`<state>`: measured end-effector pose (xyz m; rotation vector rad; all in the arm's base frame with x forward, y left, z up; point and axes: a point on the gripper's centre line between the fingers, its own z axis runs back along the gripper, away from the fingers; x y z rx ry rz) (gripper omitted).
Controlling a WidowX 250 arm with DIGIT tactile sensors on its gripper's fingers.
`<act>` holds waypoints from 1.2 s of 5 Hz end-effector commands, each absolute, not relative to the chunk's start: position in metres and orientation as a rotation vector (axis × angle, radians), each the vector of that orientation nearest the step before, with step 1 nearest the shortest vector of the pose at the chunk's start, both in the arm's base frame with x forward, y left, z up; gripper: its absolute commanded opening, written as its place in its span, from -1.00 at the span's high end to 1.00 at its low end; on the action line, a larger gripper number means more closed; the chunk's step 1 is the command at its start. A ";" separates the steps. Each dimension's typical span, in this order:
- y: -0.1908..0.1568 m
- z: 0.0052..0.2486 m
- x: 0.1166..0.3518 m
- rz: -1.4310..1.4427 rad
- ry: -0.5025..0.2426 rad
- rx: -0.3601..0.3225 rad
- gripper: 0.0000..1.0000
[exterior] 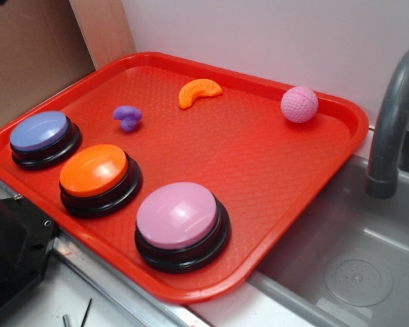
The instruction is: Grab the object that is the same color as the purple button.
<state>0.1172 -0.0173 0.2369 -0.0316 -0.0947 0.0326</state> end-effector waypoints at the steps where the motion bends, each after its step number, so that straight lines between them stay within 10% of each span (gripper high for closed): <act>1: -0.017 0.237 0.117 0.033 -0.095 -0.032 -1.00; 6: 0.003 0.165 0.182 0.292 -0.220 -0.032 -1.00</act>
